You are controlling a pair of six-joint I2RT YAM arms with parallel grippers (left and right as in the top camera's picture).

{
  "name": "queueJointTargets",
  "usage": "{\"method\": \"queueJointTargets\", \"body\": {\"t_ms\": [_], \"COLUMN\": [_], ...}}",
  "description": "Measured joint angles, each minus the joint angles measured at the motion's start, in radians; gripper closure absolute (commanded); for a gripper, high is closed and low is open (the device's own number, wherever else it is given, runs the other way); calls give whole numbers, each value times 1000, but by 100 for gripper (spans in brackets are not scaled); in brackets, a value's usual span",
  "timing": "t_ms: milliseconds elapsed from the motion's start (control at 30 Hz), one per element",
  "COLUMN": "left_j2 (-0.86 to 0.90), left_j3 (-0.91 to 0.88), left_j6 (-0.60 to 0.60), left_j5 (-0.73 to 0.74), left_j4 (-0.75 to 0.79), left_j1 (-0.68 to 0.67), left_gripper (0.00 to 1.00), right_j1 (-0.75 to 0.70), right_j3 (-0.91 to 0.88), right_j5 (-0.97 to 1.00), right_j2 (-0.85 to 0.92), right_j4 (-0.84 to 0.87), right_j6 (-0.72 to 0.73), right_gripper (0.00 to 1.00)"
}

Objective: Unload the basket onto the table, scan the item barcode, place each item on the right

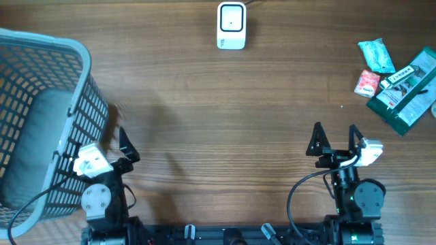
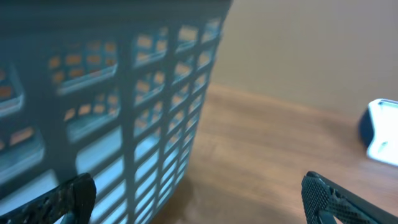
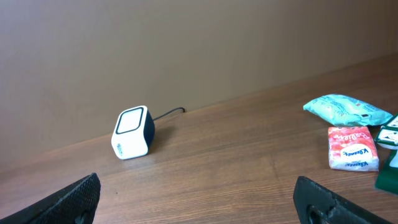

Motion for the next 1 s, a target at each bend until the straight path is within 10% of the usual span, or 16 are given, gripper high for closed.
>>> {"method": "queueJointTargets", "body": {"t_ms": [333, 1000], "left_j2": [-1, -3], "left_j3": [-71, -90], "left_j6": [-103, -34], "left_j5": [250, 160], "left_j4": [280, 132], "left_j1": [-61, -118], "left_gripper": [0, 0], "right_j1": [0, 0], "right_j3": [0, 0], "right_j5": [0, 0], "right_j2": [0, 0], "right_j4": [0, 0], "right_j6": [-2, -2], "right_gripper": [0, 0]}}
